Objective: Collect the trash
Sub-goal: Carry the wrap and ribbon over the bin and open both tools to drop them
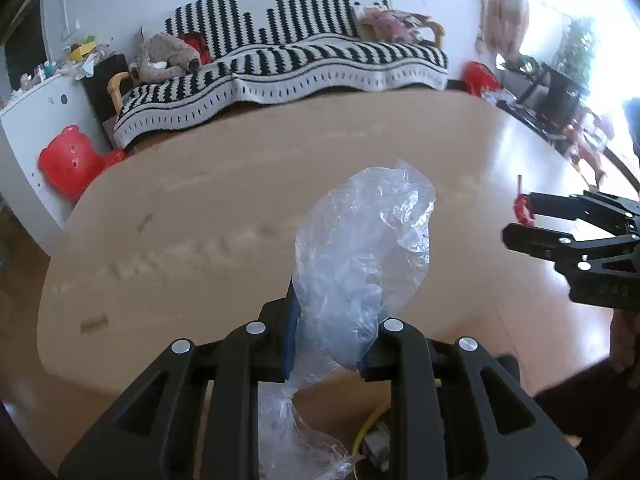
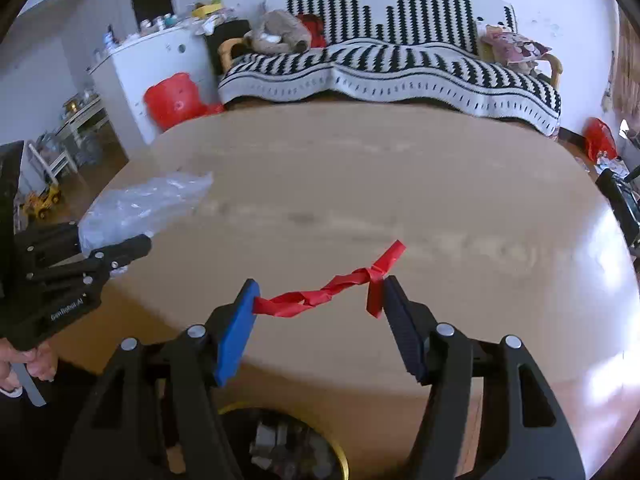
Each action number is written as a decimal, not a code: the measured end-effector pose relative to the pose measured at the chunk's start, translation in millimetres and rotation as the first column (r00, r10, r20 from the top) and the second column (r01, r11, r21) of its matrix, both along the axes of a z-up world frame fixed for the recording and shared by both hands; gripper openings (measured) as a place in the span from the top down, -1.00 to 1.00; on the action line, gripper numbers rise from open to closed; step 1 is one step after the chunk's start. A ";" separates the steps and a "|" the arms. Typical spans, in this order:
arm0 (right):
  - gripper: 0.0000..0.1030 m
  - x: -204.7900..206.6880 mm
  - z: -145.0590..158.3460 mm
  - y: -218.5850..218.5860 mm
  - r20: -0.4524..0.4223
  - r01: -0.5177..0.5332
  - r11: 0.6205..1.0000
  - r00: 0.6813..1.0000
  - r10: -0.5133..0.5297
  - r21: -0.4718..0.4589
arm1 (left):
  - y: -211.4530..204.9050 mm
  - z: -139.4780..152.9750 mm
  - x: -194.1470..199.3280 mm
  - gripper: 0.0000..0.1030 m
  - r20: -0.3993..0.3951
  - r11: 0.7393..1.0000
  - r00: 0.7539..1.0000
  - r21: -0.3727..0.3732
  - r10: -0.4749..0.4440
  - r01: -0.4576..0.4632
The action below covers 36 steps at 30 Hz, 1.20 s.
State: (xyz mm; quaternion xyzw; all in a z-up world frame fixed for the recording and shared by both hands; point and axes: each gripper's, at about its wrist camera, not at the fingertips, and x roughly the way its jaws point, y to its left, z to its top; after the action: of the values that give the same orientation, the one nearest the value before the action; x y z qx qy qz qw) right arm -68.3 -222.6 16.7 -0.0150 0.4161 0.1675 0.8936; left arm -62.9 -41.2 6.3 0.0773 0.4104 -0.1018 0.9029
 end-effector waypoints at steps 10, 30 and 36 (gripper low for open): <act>-0.21 -99.5 -50.2 19.7 -0.078 -0.060 0.998 0.995 0.058 -0.021 | -14.8 -58.3 -80.3 0.58 -0.095 0.999 0.994 -0.010 -0.054 0.054; -0.24 -139.1 -133.8 8.3 -0.437 -0.040 0.999 0.898 0.042 0.015 | -25.4 -150.6 -109.7 0.57 -0.444 0.993 0.888 -0.055 -0.118 0.105; -0.25 -135.0 -134.2 12.7 -0.451 -0.058 0.998 0.890 0.064 0.026 | -30.6 -152.3 -108.0 0.57 -0.460 0.992 0.879 -0.061 -0.128 0.112</act>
State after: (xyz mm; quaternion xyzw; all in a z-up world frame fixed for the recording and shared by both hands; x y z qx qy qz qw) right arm -203.4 -209.9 -117.5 0.0166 0.6103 0.1967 0.7672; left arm -170.9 -71.8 -145.9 0.0615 0.6064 -0.1796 0.7722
